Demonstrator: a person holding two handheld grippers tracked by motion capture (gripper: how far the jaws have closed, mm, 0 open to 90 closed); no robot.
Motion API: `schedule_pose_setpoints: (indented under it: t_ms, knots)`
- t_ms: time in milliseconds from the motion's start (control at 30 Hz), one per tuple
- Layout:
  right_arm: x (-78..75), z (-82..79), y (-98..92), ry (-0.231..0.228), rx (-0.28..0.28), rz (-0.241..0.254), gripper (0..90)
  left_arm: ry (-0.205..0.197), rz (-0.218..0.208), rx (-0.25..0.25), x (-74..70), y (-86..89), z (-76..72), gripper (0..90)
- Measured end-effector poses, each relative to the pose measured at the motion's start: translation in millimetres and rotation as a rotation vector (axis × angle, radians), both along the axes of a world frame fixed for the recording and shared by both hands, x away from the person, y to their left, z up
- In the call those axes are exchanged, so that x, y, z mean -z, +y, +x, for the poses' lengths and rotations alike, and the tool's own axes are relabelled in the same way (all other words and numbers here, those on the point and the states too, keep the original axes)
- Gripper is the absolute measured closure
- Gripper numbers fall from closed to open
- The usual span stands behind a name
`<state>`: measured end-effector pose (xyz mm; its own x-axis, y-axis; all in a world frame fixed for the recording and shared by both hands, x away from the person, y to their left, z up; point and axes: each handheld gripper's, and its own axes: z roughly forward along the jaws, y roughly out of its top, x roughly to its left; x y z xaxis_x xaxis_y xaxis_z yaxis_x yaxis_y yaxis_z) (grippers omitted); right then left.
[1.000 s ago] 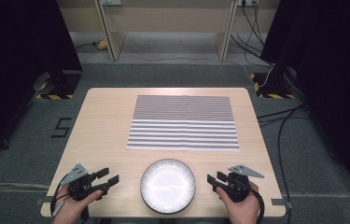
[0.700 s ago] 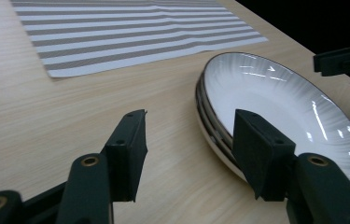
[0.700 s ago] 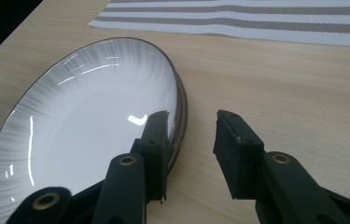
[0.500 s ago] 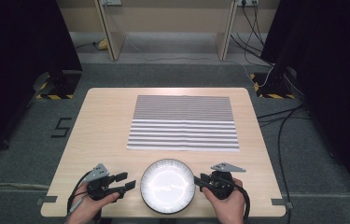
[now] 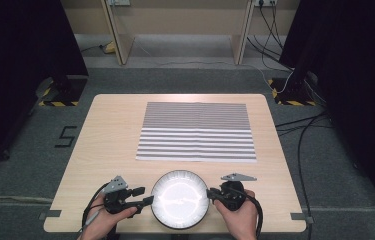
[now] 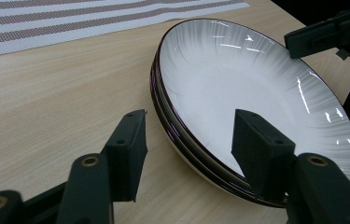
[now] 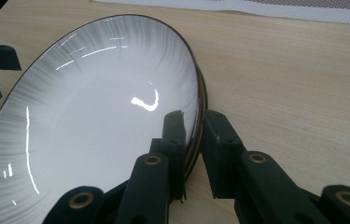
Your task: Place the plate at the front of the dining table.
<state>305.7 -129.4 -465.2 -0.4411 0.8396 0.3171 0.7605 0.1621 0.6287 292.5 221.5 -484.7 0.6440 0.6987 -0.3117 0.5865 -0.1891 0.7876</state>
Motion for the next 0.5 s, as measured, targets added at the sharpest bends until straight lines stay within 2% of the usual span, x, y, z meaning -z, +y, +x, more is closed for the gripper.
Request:
schedule_pose_setpoints:
  t_ms: [67,133,233,367,500]
  knots:
    - [-1.4,1.4,3.7,0.004,0.000,0.004,79.6,-0.021,-0.018,-0.007,-1.8,0.7,-0.1,45.2]
    - [-1.7,2.2,4.7,0.005,0.003,-0.002,79.6,-0.022,-0.020,-0.010,-2.6,1.2,-0.1,45.5]
    - [0.2,4.0,6.7,0.031,0.019,-0.014,81.8,-0.021,-0.018,-0.007,-3.6,1.2,0.0,45.9]
    - [0.3,2.7,7.8,0.055,0.033,-0.025,81.8,0.001,0.004,0.009,-1.0,-2.5,0.0,47.6]
    - [-2.2,2.7,7.2,0.079,0.030,-0.030,82.5,0.010,-0.006,0.018,1.1,-2.2,-0.4,52.8]
